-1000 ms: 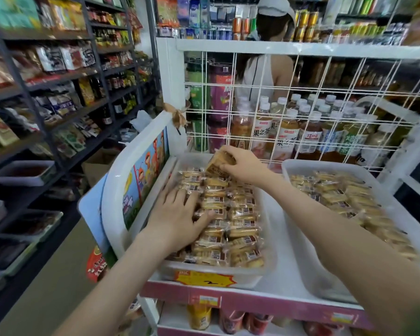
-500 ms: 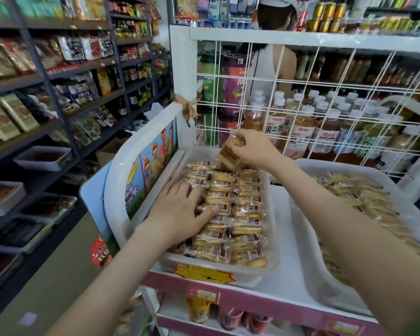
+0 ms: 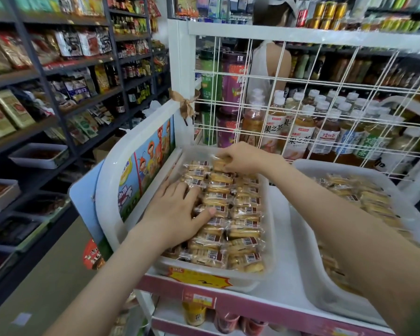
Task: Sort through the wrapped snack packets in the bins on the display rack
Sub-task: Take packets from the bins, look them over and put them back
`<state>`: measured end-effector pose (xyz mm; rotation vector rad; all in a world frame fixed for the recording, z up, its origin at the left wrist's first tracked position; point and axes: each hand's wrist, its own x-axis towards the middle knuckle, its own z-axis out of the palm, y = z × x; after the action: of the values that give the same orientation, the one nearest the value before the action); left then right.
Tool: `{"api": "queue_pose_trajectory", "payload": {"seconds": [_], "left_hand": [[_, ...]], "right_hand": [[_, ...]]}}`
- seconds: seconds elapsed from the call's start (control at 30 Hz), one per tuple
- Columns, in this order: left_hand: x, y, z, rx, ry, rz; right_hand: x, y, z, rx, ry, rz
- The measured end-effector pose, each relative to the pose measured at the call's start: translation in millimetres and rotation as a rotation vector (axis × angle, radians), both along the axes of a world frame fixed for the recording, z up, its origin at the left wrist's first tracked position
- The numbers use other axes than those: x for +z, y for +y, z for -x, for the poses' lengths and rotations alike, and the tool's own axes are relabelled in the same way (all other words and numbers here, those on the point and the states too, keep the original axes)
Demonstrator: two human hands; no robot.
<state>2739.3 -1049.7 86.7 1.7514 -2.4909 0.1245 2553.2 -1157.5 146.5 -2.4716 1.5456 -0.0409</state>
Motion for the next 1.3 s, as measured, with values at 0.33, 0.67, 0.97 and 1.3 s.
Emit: {"api": "queue_pose_trajectory", "payload": {"seconds": [0.33, 0.67, 0.97, 1.3], "left_hand": [[0.4, 0.9, 1.1, 0.001, -0.007, 0.006], [0.1, 1.8, -0.4, 0.004, -0.023, -0.013], [0.2, 2.0, -0.3, -0.012, -0.016, -0.016], [7.6, 6.8, 1.8, 0.005, -0.026, -0.070]], "right_hand": [[-19.7, -18.5, -1.7, -0.136, -0.044, 0.201], [-25.8, -51.2, -3.0, -0.173, 0.133, 0.056], [-18.0, -37.8, 10.5, -0.156, -0.156, 0.119], [-28.8, -30.4, -7.3, -0.136, 0.179, 0.064]]}}
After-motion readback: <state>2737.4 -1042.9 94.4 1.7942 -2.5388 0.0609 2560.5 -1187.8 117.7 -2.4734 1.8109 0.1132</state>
